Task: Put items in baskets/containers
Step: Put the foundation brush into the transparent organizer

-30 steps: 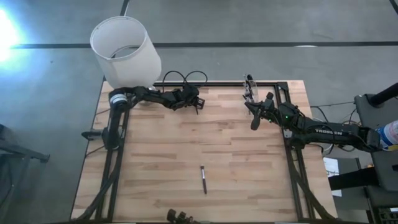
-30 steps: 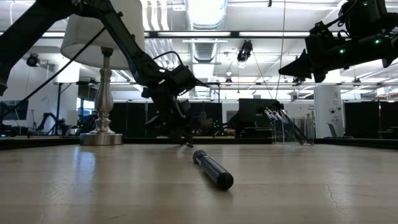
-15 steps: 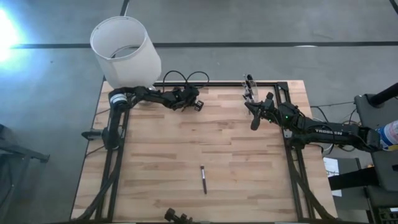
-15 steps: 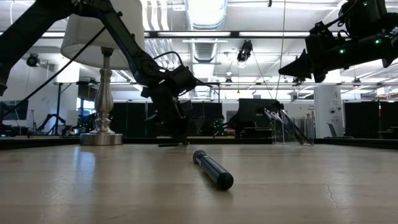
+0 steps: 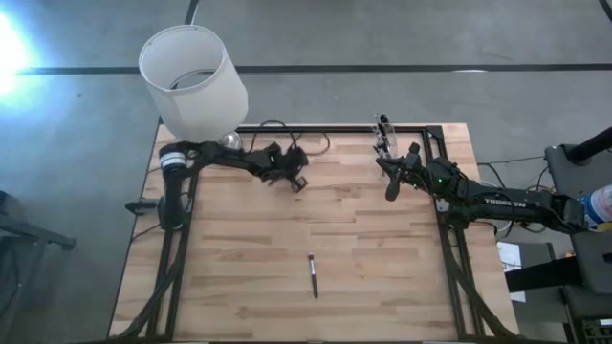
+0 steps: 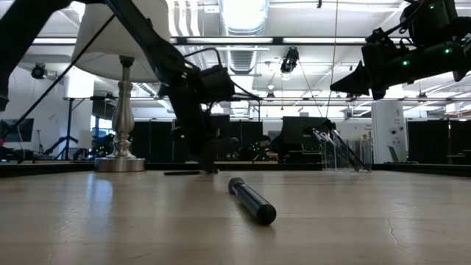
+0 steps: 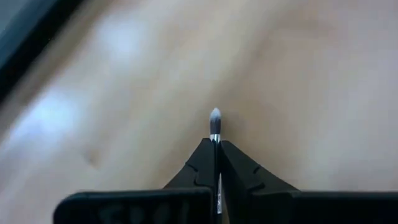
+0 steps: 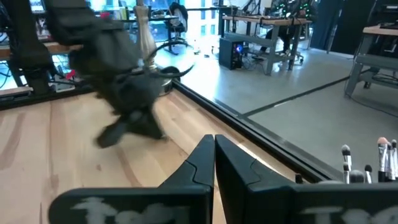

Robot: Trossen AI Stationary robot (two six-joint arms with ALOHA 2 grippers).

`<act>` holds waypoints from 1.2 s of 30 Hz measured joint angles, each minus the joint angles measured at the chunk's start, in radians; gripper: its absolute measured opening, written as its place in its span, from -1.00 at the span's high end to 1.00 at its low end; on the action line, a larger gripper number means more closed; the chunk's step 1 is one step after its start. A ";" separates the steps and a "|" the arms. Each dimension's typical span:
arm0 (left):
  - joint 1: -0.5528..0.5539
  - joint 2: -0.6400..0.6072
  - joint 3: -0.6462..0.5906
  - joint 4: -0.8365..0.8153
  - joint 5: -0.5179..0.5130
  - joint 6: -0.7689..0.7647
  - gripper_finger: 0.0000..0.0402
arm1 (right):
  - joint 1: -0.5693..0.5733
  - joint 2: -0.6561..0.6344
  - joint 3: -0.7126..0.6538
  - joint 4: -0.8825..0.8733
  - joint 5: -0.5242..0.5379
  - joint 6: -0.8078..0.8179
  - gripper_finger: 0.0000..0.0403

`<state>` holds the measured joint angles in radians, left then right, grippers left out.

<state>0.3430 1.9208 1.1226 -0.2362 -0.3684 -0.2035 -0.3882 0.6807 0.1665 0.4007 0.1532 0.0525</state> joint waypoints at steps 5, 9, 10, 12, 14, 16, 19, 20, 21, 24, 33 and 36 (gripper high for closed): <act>-0.107 -0.096 -0.091 -0.002 0.032 -0.004 0.97 | 0.002 0.002 -0.001 0.001 -0.002 0.000 0.96; -0.181 -0.213 -0.197 0.115 0.026 -0.035 0.98 | 0.009 0.003 -0.002 0.002 -0.004 0.000 0.96; -0.197 -0.246 -0.231 0.158 0.026 -0.044 0.98 | 0.010 0.004 -0.002 0.002 -0.004 0.000 0.96; -0.226 -0.303 -0.308 0.259 0.022 -0.061 0.98 | 0.012 0.004 -0.004 0.003 -0.004 0.000 0.96; -0.253 -0.361 -0.393 0.392 0.020 -0.072 0.98 | 0.015 0.004 -0.008 0.003 -0.007 0.000 0.96; -0.277 -0.413 -0.480 0.557 0.020 -0.080 0.98 | 0.021 0.009 -0.016 0.013 -0.020 0.003 0.96; -0.308 -0.465 -0.611 0.850 0.045 -0.076 0.98 | 0.036 0.037 -0.046 0.109 -0.109 0.005 0.96; -0.317 -0.472 -0.647 0.957 0.055 -0.065 0.98 | 0.044 0.055 -0.059 0.163 -0.159 0.006 0.96; -0.324 -0.478 -0.681 1.068 0.067 -0.055 0.98 | 0.052 0.074 -0.070 0.215 -0.207 0.011 0.96; -0.335 -0.481 -0.749 1.322 0.099 -0.026 0.98 | 0.086 0.154 -0.088 0.379 -0.283 0.047 0.96; -0.359 -0.480 -0.723 1.440 0.170 0.027 0.98 | 0.218 0.502 0.006 0.675 -0.285 0.052 0.77; -0.374 -0.480 -0.685 1.441 0.178 0.055 0.98 | 0.264 0.632 0.086 0.701 -0.285 0.050 0.62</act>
<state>-0.0307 1.4410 0.4379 1.2048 -0.1901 -0.1483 -0.1238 1.3128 0.2523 1.1018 -0.1317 0.1026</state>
